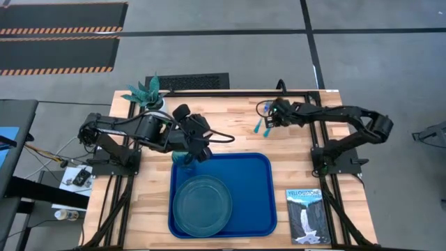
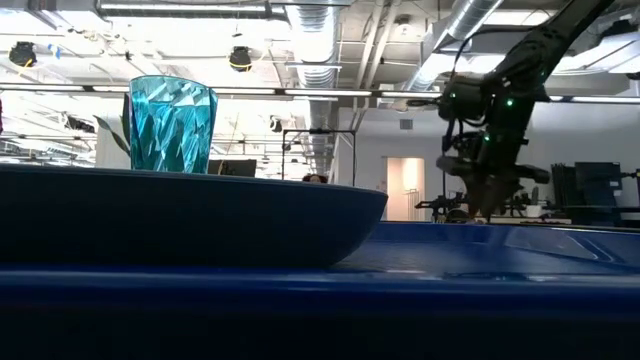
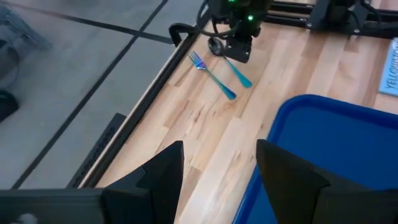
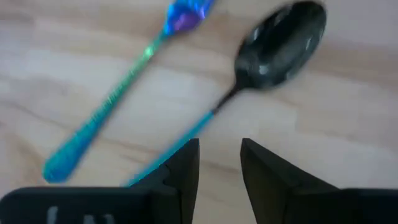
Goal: Pick and place plate/cup/fork/spoon on tray
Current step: Put the blue spoon on the blue serving tray to the right of the blue plate
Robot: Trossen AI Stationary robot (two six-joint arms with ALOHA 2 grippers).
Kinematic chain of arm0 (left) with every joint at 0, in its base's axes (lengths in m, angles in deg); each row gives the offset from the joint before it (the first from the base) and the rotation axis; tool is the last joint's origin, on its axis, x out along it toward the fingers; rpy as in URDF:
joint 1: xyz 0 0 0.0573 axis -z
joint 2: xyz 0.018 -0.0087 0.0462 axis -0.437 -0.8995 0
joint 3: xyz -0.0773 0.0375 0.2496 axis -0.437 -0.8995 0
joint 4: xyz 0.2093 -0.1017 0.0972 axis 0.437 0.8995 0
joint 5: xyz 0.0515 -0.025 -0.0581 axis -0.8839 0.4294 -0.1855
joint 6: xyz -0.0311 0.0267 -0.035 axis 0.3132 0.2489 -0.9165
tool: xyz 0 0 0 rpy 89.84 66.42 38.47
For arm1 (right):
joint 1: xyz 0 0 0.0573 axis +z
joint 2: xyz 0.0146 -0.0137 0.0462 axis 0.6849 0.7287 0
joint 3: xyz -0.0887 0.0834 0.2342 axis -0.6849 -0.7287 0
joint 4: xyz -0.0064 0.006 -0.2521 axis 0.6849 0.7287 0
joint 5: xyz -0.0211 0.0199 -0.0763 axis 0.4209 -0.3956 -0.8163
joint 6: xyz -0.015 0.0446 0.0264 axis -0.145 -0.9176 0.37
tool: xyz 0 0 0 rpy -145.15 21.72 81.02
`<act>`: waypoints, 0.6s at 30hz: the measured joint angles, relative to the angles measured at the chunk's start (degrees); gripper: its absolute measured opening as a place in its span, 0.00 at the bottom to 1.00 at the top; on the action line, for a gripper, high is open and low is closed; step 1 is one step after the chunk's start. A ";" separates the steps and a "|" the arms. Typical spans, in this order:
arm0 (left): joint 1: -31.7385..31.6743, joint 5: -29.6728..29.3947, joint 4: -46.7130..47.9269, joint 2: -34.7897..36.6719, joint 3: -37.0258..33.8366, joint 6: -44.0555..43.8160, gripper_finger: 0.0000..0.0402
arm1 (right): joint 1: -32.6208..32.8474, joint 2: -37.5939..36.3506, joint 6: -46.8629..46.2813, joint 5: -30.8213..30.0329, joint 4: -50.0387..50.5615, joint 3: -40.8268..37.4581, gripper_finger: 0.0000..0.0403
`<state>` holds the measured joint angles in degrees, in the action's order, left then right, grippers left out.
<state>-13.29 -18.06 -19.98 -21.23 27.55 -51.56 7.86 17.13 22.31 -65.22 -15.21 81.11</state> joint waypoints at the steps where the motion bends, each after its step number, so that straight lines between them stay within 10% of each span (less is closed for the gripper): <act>1: 0.00 -0.26 0.02 0.00 0.00 -0.15 0.47 | -0.14 -0.09 -0.36 -0.06 -1.15 -0.02 0.35; 18: 0.16 -0.08 3.30 0.00 -0.02 -2.68 0.47 | -1.45 13.80 -3.33 2.24 -5.17 2.11 0.31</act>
<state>-13.13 -18.14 -16.68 -21.23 27.53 -54.24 6.41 30.93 18.98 -62.98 -20.38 83.22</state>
